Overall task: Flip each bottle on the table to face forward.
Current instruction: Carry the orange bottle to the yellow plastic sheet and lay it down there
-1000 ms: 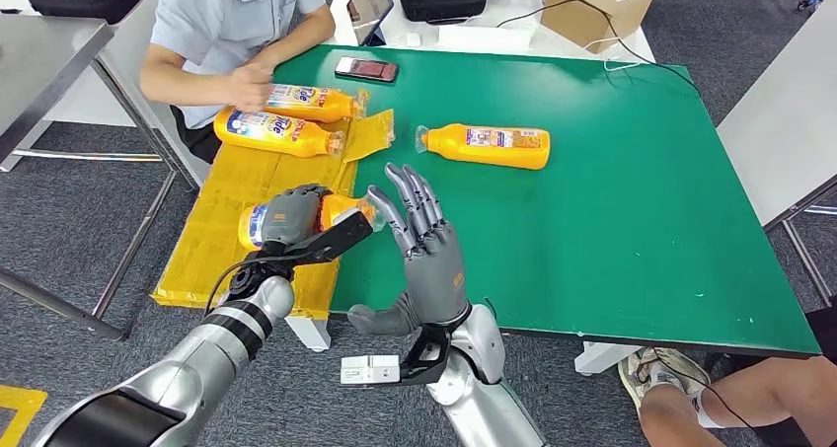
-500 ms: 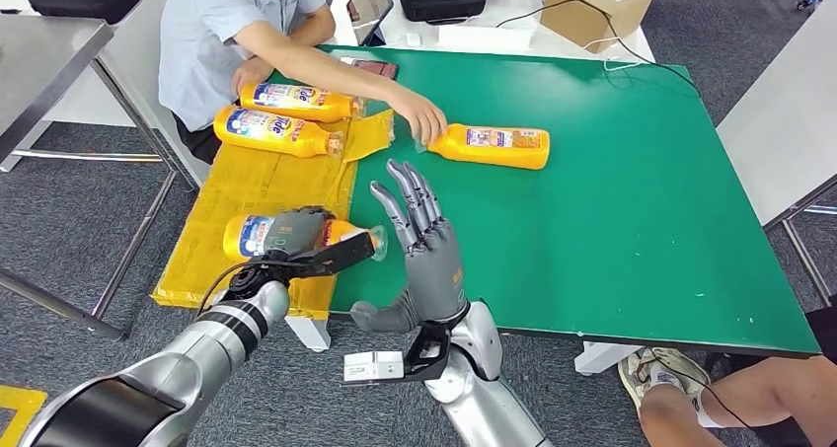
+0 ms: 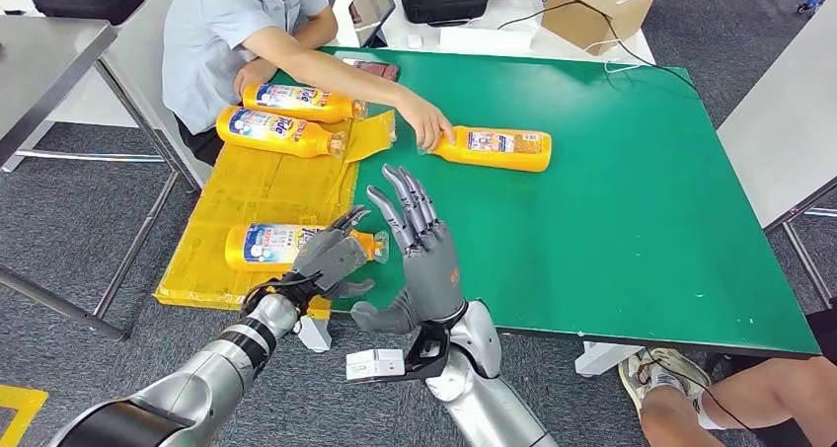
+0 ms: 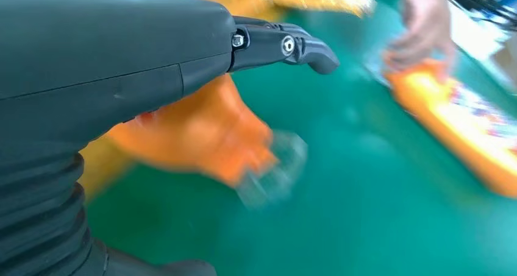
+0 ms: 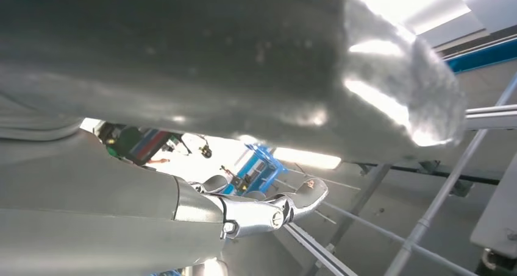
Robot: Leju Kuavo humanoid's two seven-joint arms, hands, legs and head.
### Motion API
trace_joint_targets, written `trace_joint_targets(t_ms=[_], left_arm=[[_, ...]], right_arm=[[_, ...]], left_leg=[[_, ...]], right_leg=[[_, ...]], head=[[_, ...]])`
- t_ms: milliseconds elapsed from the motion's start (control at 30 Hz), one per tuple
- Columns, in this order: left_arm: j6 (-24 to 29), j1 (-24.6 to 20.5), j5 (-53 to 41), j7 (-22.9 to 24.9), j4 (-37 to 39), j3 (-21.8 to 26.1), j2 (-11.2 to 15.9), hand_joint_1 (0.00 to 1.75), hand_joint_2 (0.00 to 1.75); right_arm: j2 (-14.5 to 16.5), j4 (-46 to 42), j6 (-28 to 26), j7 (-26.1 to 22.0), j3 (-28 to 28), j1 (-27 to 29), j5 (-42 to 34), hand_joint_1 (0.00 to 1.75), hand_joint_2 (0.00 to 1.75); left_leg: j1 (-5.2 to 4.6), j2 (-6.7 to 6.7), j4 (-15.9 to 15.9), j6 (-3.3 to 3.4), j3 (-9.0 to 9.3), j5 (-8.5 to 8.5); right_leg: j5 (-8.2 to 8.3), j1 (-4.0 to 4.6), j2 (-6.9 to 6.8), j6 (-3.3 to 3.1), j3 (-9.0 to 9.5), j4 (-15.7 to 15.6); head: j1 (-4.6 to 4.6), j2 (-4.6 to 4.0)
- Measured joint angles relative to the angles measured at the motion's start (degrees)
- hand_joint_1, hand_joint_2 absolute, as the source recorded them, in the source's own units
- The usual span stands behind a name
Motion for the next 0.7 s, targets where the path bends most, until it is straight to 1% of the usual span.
trace_joint_targets(t_ms=[100, 200, 267, 333, 433, 567, 700], left_arm=[[-5.9, 1.9, 6.3, -4.1, -2.6, 3.4, -0.2, 0.00, 1.75], [-8.8, 3.8, 9.9, -5.7, -5.2, 6.1, -0.2, 0.00, 1.75], [-9.4, 4.7, 11.1, -6.3, -6.4, 7.3, -0.2, 0.00, 1.75], [-9.6, 6.2, 14.4, -8.1, -9.0, 8.5, -0.3, 0.00, 1.75], [-9.1, 8.9, 21.9, -11.0, -15.9, 10.4, -0.6, 0.00, 1.75], [-8.5, 12.1, 30.9, -10.1, -24.4, 12.4, -1.2, 0.00, 1.75], [-7.5, 14.1, 35.9, -9.6, -30.4, 13.6, -1.8, 0.00, 1.75]], right_arm=[[-0.3, 0.2, 0.0, 0.0, 0.5, 0.0, -0.5, 0.00, 0.00], [-0.6, 0.3, 0.0, 0.0, 1.0, 0.0, -0.8, 0.00, 0.00], [-0.7, 0.3, 0.0, 0.0, 1.1, -0.1, -0.9, 0.00, 0.00], [-0.8, 0.4, 0.0, 0.0, 1.4, -0.1, -1.3, 0.00, 0.00], [-0.9, 0.0, 0.0, 0.0, 1.7, 0.0, -1.8, 0.00, 0.00], [-1.0, -2.2, 0.0, 0.0, 1.8, 0.7, -0.7, 0.00, 0.00], [-1.0, -5.0, 0.0, 0.0, 1.7, 1.7, -0.2, 0.00, 1.75]], left_leg=[[0.00, 0.03, 0.0, 0.00, 0.01, 0.00], [0.00, 0.03, 0.0, 0.00, 0.00, 0.00], [0.00, 0.03, 0.0, 0.00, -0.01, 0.00], [0.01, 0.09, 0.0, 0.00, -0.03, 0.00], [0.01, 0.14, 0.0, -0.01, -0.04, -0.01], [0.01, 0.13, 0.0, -0.01, -0.06, -0.01], [0.00, 0.13, 0.0, 0.00, -0.07, -0.01]], right_leg=[[0.00, 0.01, 0.01, 0.00, -0.01, 0.0], [0.00, 0.02, 0.01, 0.00, -0.04, 0.0], [0.00, 0.03, 0.01, 0.00, -0.05, 0.0], [0.00, 0.03, 0.02, 0.00, -0.07, 0.0], [-0.01, 0.02, 0.03, 0.00, -0.11, 0.0], [-0.01, 0.01, 0.03, -0.01, -0.13, 0.0], [-0.01, 0.01, 0.03, -0.01, -0.12, 0.0]], head=[[-0.01, 0.00], [-0.02, 0.00], [-0.01, 0.00], [-0.01, 0.00], [-0.01, 0.00], [-0.01, 0.00], [0.00, 0.00]])
